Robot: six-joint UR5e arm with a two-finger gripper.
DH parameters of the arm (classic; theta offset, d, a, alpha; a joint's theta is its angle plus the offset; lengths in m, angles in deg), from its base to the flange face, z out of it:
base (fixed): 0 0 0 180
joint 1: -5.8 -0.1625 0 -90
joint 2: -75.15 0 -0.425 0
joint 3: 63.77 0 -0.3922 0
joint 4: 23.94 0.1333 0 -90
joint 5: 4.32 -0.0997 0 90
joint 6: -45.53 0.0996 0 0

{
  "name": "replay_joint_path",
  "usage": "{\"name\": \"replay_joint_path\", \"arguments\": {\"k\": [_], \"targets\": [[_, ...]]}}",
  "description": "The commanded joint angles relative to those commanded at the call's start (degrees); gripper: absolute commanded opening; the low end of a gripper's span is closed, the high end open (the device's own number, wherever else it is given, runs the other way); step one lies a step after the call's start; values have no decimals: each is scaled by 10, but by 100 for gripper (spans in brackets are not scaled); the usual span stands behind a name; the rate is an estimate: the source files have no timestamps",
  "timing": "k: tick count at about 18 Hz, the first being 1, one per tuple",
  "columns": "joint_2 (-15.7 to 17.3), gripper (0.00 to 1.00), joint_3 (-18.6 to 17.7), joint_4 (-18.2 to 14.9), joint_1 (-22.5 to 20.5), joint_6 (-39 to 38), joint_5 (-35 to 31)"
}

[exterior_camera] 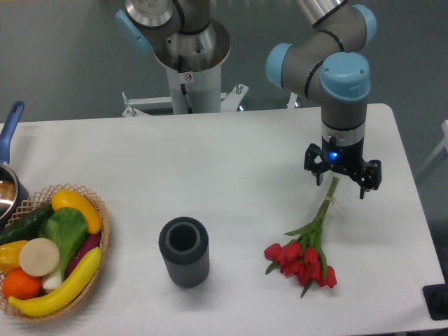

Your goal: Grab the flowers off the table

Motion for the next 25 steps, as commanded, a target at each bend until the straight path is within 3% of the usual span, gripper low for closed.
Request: {"name": "replay_joint_path", "arguments": {"k": [13,19,25], "targets": [[-7,100,-34,12,-12,-3,31],[-40,100,-33,14,-1,-2,28],[-92,100,-6,25,20,-3,28]]}}
